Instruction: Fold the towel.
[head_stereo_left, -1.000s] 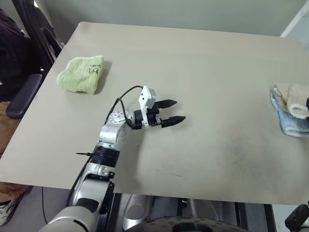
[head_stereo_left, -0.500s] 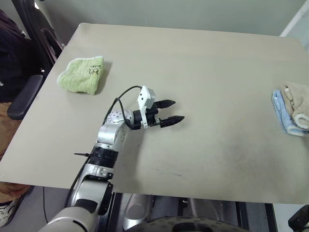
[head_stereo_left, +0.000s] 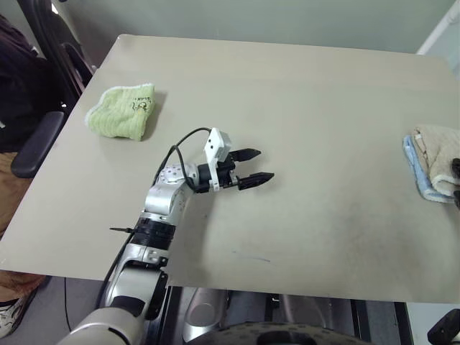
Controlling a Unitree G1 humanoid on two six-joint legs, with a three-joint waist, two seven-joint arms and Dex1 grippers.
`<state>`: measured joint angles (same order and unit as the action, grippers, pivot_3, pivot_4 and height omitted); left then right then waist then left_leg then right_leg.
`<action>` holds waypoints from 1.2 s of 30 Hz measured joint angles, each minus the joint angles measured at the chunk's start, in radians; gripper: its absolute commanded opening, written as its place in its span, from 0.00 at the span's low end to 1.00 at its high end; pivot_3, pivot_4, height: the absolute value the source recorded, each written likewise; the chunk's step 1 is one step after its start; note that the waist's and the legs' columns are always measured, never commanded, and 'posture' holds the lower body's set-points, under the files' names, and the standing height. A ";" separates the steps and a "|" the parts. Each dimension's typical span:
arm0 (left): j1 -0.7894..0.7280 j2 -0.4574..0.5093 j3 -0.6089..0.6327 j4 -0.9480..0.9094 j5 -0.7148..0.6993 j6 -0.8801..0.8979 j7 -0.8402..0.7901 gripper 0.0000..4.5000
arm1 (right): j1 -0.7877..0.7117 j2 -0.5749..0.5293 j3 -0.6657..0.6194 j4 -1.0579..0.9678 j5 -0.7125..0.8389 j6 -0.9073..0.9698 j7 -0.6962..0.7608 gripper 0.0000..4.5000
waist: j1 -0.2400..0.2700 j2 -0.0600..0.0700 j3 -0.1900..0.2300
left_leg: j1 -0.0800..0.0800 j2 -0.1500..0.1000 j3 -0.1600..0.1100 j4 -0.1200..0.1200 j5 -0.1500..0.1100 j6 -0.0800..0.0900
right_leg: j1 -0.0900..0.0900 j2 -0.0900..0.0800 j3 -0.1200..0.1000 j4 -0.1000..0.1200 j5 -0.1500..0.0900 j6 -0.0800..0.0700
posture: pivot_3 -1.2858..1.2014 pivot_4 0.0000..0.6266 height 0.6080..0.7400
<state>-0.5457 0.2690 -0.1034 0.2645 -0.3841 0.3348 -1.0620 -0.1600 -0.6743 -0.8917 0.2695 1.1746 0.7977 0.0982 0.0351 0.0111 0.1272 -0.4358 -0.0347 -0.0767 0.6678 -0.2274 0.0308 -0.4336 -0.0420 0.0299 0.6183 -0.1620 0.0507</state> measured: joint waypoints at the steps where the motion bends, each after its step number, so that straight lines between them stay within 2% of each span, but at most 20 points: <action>1: 0.000 0.000 0.000 0.000 0.000 0.000 0.000 1.00 | 0.014 0.006 -0.012 -0.017 0.014 0.009 -0.004 0.99 | 0.001 0.000 0.000 | 0.000 0.000 0.000 0.000 0.000 0.000 | 0.000 0.000 0.000 0.000 0.000 0.000 | 0.52 0.24 0.95; 10: -0.006 0.008 0.001 0.006 0.000 -0.001 -0.002 1.00 | 0.194 0.104 -0.155 -0.201 0.223 0.074 -0.104 0.99 | 0.001 0.000 0.000 | 0.000 -0.001 0.000 0.000 -0.001 0.000 | 0.001 0.000 0.001 -0.001 -0.002 0.001 | 0.52 0.24 0.95; 13: -0.015 0.009 0.008 0.015 0.000 -0.009 -0.002 1.00 | 0.272 0.112 -0.159 -0.294 0.291 0.092 -0.114 0.99 | 0.000 0.001 0.000 | 0.000 -0.001 0.000 0.000 -0.001 0.000 | 0.001 0.000 0.001 -0.002 -0.006 -0.001 | 0.52 0.24 0.95; 15: -0.022 0.006 0.007 0.015 0.000 -0.014 -0.002 1.00 | 0.305 0.112 -0.160 -0.332 0.320 0.092 -0.117 0.99 | -0.002 0.001 0.000 | 0.000 -0.002 0.000 0.000 -0.001 0.000 | 0.002 0.000 0.002 -0.004 -0.009 0.004 | 0.52 0.24 0.95; 18: -0.023 0.032 0.012 0.015 0.000 -0.034 -0.020 1.00 | 0.434 0.102 -0.153 -0.590 0.297 0.080 -0.018 0.99 | -0.005 0.007 0.000 | -0.001 -0.003 0.000 0.000 -0.001 0.000 | 0.001 0.000 0.002 -0.001 -0.012 0.005 | 0.52 0.24 0.95; 20: -0.023 0.066 0.013 0.002 0.004 -0.070 -0.045 1.00 | 0.470 0.046 -0.141 -0.783 0.259 0.047 0.096 0.99 | -0.017 0.008 -0.001 | 0.000 -0.003 0.001 0.000 -0.002 -0.001 | 0.000 0.001 0.002 -0.001 -0.013 0.004 | 0.52 0.24 0.95; 24: -0.013 0.092 0.011 -0.039 -0.004 -0.131 -0.115 1.00 | 0.457 -0.082 -0.002 -0.970 0.150 -0.010 0.267 0.99 | -0.023 -0.004 -0.003 | 0.000 -0.003 -0.002 0.001 -0.002 -0.002 | 0.003 0.001 0.002 -0.003 -0.012 0.005 | 0.52 0.24 0.95; 27: 0.022 0.141 0.011 -0.051 -0.004 -0.159 -0.175 1.00 | 0.426 -0.124 0.139 -0.987 0.050 -0.027 0.325 0.99 | -0.021 -0.002 -0.003 | -0.002 -0.004 -0.002 0.003 -0.002 -0.001 | 0.002 0.000 0.002 -0.004 -0.011 0.005 | 0.52 0.24 0.95; 30: 0.062 0.153 0.011 -0.070 -0.006 -0.190 -0.204 1.00 | 0.375 -0.184 0.284 -0.989 -0.079 -0.059 0.385 0.99 | -0.013 -0.002 -0.003 | -0.003 -0.004 -0.002 0.003 -0.002 -0.001 | 0.002 0.000 0.002 -0.004 -0.006 -0.003 | 0.52 0.24 0.95; 36: 0.089 0.174 0.046 -0.135 -0.055 -0.190 -0.222 1.00 | 0.313 -0.173 0.487 -0.938 -0.305 -0.184 0.484 0.99 | -0.006 -0.002 -0.003 | -0.004 -0.003 -0.002 0.003 0.002 -0.009 | 0.001 0.000 0.002 -0.005 -0.003 0.005 | 0.52 0.24 0.95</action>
<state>-0.4571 0.4434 -0.0570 0.1297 -0.4395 0.1448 -1.2837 0.1528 -0.8472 -0.4052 -0.6680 0.8694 0.6135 0.5821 0.0295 0.0091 0.1241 -0.4399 -0.0381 -0.0788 0.6710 -0.2256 0.0222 -0.4326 -0.0421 0.0315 0.6128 -0.1649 0.0557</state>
